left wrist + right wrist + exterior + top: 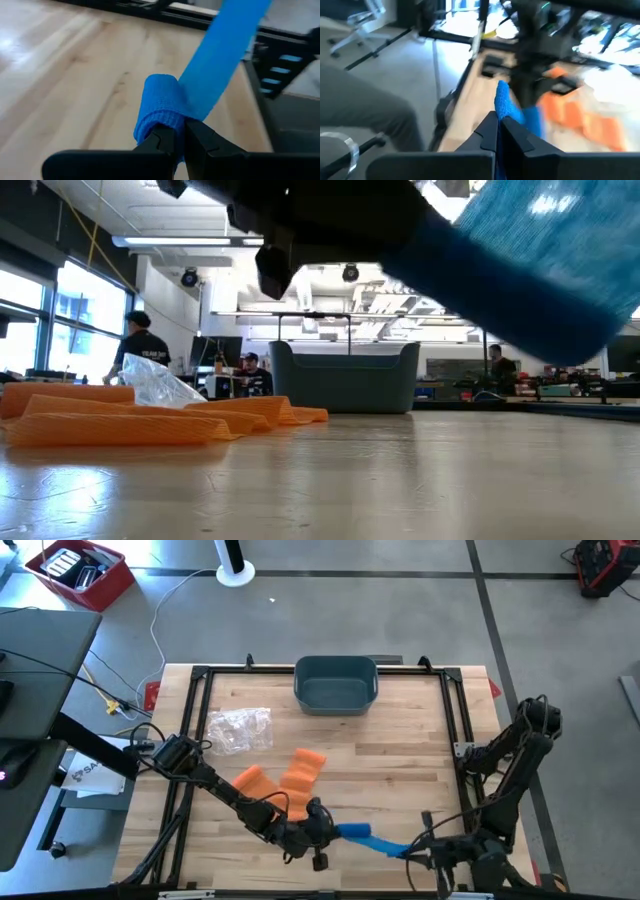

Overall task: Roll bandage
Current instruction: Roll the blue bandage

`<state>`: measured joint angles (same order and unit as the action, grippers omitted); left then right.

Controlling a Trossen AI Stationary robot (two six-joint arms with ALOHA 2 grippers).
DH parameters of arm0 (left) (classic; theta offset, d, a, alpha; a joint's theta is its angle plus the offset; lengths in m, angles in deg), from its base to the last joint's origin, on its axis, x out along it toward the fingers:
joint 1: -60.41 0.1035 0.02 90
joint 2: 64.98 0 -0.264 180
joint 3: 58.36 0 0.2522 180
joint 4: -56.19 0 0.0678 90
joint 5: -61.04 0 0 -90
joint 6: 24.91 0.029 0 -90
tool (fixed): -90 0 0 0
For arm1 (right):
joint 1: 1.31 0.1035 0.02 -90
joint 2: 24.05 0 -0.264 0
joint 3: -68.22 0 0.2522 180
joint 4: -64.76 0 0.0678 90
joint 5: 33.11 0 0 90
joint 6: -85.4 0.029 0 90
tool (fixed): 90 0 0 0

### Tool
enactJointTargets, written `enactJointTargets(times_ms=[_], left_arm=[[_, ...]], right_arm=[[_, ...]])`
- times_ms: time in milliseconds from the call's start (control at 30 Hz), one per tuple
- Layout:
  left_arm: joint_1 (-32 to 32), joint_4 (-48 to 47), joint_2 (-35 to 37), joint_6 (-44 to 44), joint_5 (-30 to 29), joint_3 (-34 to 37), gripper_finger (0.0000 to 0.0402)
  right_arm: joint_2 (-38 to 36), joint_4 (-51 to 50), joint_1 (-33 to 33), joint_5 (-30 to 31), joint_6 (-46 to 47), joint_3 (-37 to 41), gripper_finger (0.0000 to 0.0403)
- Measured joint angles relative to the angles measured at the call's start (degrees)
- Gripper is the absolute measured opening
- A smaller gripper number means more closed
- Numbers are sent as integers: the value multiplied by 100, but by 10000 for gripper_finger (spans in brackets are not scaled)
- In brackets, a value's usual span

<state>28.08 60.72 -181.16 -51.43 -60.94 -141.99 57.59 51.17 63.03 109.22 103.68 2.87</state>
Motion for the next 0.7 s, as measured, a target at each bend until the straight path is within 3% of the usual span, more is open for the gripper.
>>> enactJointTargets(times_ms=[200, 400, 700], left_arm=[[-61, 621, -2, 5, 621, 2, 12], [-149, 1306, -2, 413, 1047, 7, 12], [-150, 1336, -4, 274, 1065, 7, 12]], right_arm=[[-474, -316, -436, 76, -36, -9, 0], [-534, -570, -1459, -739, 20, -9, 0], [-534, -1624, -2395, -839, 1113, -9, 0]])
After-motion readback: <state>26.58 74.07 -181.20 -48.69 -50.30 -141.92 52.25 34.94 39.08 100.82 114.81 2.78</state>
